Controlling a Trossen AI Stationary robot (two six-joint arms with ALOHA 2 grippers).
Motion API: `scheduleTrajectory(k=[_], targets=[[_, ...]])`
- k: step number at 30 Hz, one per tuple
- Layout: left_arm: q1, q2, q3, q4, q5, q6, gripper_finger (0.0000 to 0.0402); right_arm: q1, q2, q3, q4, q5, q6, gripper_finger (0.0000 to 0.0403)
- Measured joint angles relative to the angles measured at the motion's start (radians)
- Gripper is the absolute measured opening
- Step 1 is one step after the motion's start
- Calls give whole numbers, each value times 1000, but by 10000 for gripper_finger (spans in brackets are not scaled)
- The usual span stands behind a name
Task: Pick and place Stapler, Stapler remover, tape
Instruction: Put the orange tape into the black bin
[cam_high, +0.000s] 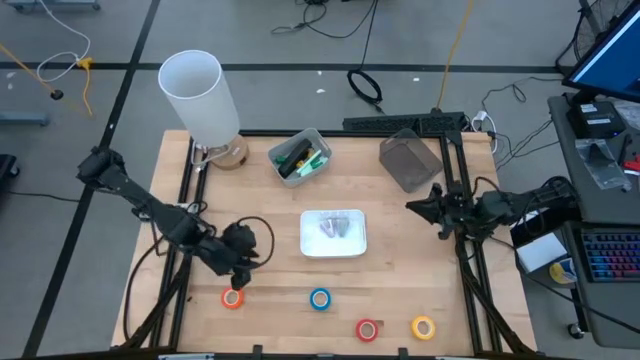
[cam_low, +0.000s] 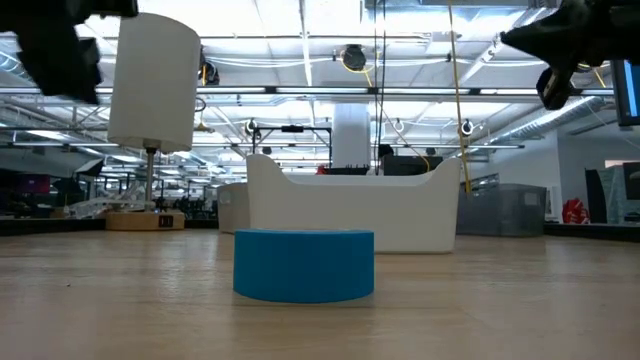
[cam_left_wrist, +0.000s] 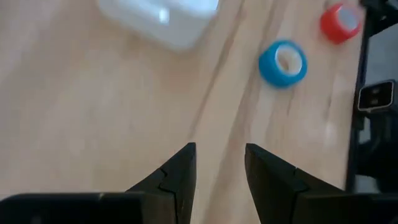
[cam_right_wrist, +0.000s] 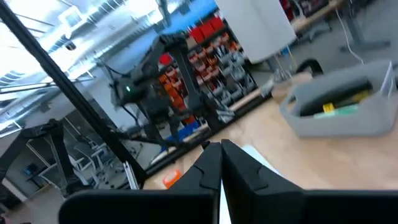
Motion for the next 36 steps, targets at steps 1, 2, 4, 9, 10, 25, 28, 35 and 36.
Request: scheduleTrajectory(k=[1,2,4,9,10,25,28,35,36], targets=[[0,15,10,-19,31,-49,136,0,-16,0,0,0,-18,0],[0,28,15,-35,65,-101,136,0,-32,0,-1,0,-38,0],[0,47,17,-60,141,-205,136,0,-59,0,-1,0,-77,0],[-1,86,17,-99,311,-481,136,0,-115,0,-21,0,-161,0],[-2,94,17,-97,341,-520,136,0,-126,0,-33,0,-166,0],[-127,205,16,-100,463,-714,136,0,-166,0,-104,-1,-170,0],[-134,221,16,-125,450,-683,136,0,-166,0,-111,-1,-171,0],[-135,258,16,-181,404,-677,136,0,-166,0,-112,-1,-169,0],[-136,265,15,-182,391,-677,136,0,-166,0,-111,-1,-169,0]])
